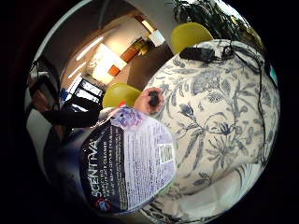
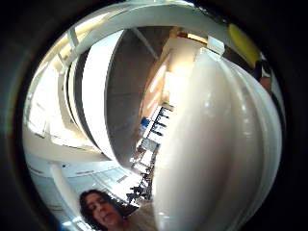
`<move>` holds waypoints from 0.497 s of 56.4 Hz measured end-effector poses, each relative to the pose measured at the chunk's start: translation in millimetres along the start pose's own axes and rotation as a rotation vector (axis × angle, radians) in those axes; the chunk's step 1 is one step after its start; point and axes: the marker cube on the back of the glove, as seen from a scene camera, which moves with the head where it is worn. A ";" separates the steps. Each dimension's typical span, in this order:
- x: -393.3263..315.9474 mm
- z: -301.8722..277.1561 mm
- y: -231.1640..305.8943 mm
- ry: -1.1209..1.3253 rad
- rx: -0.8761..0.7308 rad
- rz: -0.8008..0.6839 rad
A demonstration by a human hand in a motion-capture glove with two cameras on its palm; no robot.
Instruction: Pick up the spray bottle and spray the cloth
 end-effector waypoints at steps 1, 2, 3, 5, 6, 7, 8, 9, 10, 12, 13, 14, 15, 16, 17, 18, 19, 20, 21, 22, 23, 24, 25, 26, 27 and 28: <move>4.7 2.8 0.6 0.005 -0.005 0.002; 9.6 4.6 0.5 0.011 -0.005 0.004; 14.4 5.9 0.1 0.018 -0.001 0.006; 23.5 8.2 1.0 0.026 0.011 0.008; 27.3 9.7 3.1 0.026 0.013 0.006; 30.2 11.0 5.8 0.024 0.014 0.002; 32.0 11.8 8.4 0.022 0.016 -0.001; 32.9 11.9 10.4 0.021 0.019 -0.005; 33.0 11.6 11.8 0.021 0.023 -0.007; 32.8 11.2 14.1 0.019 0.027 -0.013; 32.5 11.4 15.5 0.017 0.024 -0.015; 32.3 11.8 16.7 0.015 0.018 -0.016; 32.2 12.0 17.5 0.014 0.012 -0.017; 32.3 12.1 17.5 0.014 0.008 -0.016; 32.6 12.0 16.8 0.015 0.006 -0.015; 33.1 11.9 15.7 0.017 0.004 -0.012; 33.6 12.1 14.8 0.020 0.001 -0.009; 34.2 13.1 14.4 0.023 -0.005 -0.005; 34.7 14.6 14.5 0.026 -0.013 -0.001; 34.9 16.1 14.8 0.027 -0.020 0.003; 34.9 17.1 14.7 0.027 -0.024 0.005; 35.0 17.3 14.1 0.028 -0.022 0.006; 35.2 16.9 13.3 0.029 -0.016 0.006; 35.4 16.2 12.5 0.030 -0.008 0.006; 35.6 15.4 11.7 0.030 -0.001 0.005; 35.6 14.6 10.8 0.028 0.006 0.005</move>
